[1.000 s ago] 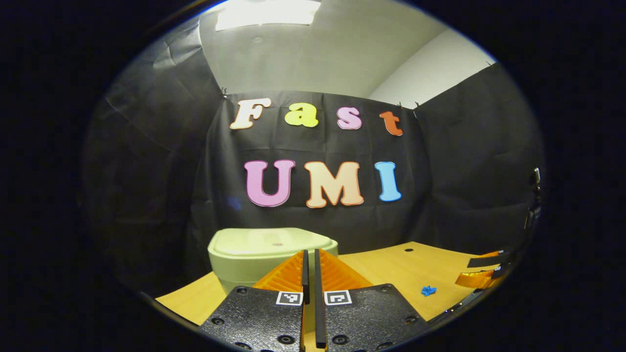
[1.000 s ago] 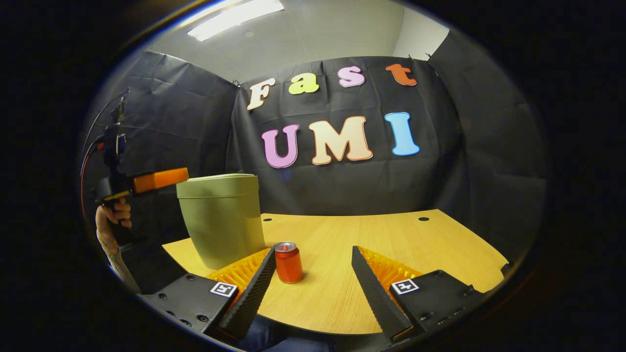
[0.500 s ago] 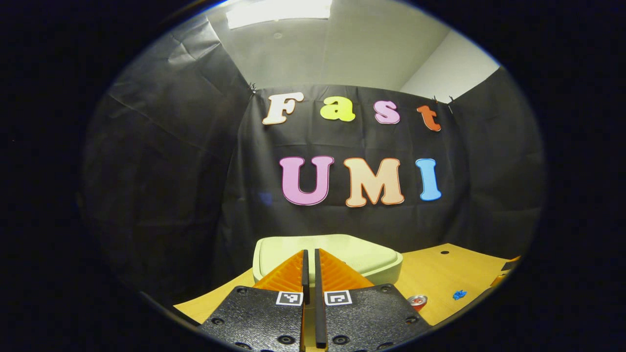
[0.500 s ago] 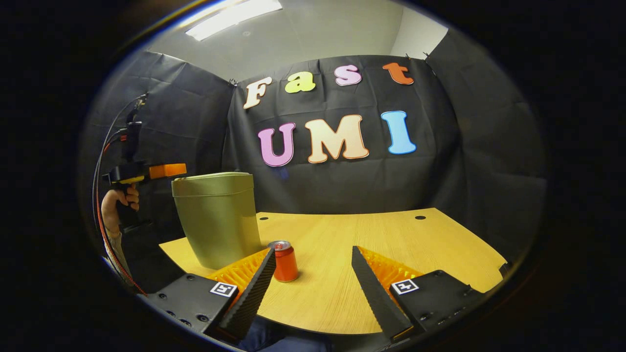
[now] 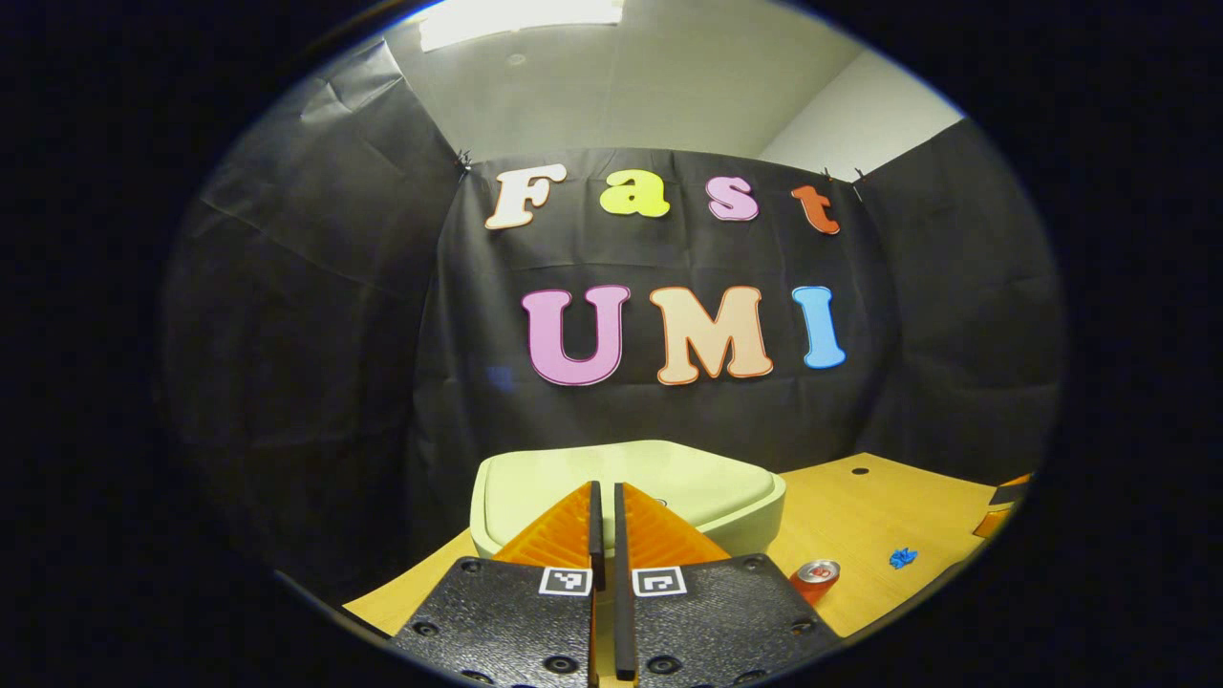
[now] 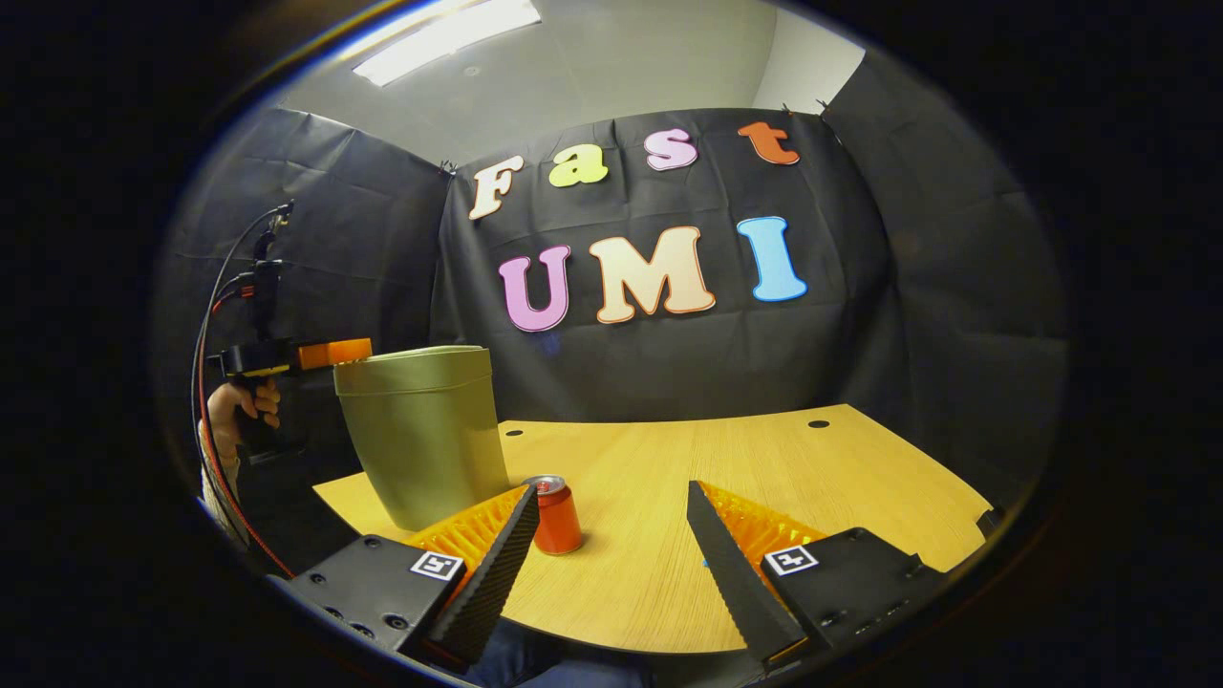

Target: Press the lid of the desktop garbage bin to open it, pick up the crumpled paper on the desktop and throw it into the bin, then pick up the pop can on the desktop and drop it into the bin, and finally close the garbage bin lid.

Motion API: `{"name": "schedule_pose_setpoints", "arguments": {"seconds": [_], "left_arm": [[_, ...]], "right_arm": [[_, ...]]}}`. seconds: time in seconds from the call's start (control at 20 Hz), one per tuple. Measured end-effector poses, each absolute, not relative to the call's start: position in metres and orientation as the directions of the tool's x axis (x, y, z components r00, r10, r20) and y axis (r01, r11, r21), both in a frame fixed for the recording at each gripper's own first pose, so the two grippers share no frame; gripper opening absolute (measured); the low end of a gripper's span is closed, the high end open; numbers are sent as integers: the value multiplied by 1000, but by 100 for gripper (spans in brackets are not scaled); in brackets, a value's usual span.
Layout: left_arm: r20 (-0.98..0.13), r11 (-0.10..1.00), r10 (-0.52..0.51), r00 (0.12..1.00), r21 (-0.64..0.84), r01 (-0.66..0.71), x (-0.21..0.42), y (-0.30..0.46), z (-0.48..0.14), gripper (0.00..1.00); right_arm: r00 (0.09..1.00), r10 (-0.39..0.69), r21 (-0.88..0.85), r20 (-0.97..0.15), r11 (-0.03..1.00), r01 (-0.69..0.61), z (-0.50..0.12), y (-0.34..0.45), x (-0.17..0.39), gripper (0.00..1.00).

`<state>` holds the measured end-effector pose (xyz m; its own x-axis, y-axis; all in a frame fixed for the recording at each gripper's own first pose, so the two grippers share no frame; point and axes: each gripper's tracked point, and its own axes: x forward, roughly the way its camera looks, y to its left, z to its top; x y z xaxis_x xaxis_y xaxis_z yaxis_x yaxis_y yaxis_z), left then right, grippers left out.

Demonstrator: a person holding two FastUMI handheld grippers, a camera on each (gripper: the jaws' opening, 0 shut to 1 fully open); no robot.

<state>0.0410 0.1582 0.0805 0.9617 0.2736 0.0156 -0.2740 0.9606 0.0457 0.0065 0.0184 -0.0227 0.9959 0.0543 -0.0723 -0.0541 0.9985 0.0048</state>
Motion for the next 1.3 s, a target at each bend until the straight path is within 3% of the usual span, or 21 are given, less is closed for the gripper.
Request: {"name": "schedule_pose_setpoints", "arguments": {"seconds": [0.6, 1.1, 1.3], "left_arm": [[-142, 978, 202, 969, 91, -190, 41, 156, 73, 0], [-106, 980, 188, 977, 84, -179, 46, 141, 101, 0], [-57, 990, 119, 991, 85, -114, 42, 107, 119, 0]], "right_arm": [[995, 68, -7, -72, 998, -69, -21, 25, 3, 98], [999, 29, 8, -34, 1000, -29, -8, 7, -3, 98], [999, 5, 0, -40, 1000, -5, -10, 0, -1, 98]]}}
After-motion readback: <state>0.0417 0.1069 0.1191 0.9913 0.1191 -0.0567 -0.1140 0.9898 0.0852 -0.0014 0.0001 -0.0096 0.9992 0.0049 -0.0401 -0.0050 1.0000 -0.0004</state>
